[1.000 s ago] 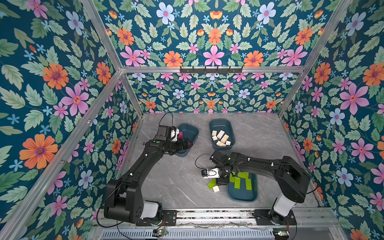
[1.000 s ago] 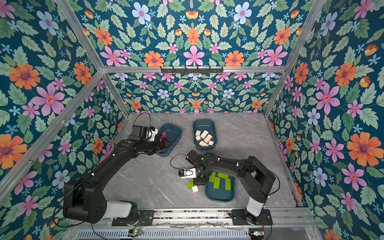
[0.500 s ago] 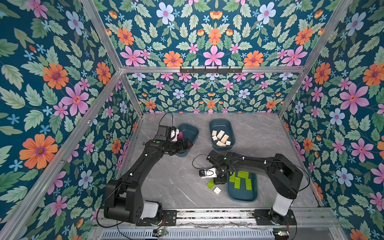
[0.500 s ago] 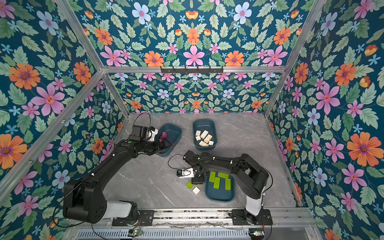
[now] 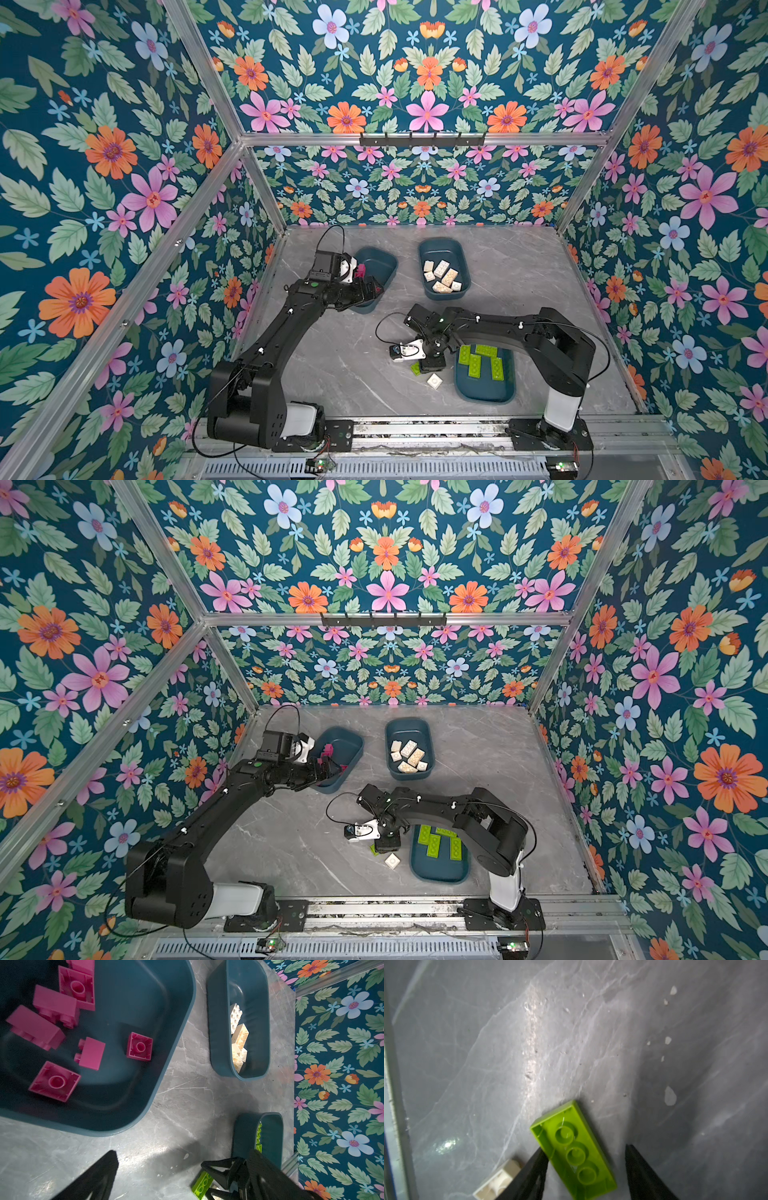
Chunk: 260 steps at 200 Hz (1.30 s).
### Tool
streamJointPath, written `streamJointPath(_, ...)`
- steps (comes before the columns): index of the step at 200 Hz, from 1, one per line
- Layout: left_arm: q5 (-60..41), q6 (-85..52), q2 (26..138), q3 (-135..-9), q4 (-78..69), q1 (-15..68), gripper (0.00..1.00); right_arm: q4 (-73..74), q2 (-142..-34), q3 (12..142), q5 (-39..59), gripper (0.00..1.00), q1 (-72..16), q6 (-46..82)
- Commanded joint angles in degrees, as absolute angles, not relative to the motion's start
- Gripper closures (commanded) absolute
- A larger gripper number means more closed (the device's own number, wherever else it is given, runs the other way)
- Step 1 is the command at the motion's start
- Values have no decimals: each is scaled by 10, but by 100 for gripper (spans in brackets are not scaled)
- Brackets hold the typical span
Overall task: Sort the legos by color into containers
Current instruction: 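Close the right gripper on the lime-green brick and lift it, then move the lime-green brick over the lime-green tub and open the right gripper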
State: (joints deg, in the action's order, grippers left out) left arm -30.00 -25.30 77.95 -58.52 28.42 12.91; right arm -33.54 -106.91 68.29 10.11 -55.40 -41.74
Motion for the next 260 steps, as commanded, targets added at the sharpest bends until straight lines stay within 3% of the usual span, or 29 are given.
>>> streamJointPath(1, -295, -241, 776, -589, 295, 127, 0, -340, -1077, 691, 113, 42, -555, -407)
streamJointPath(100, -294, -235, 769, -586, 301, 122, 0, -396, -1076, 726, 151, 76, -535, -373)
streamJointPath(185, -316, -239, 775, -592, 287, 122, 0, -465, -885, 695, 163, 76, -416, -328)
streamJointPath(260, -320, -240, 780, -588, 287, 122, 0, -552, -697, 535, 161, 75, -411, -345)
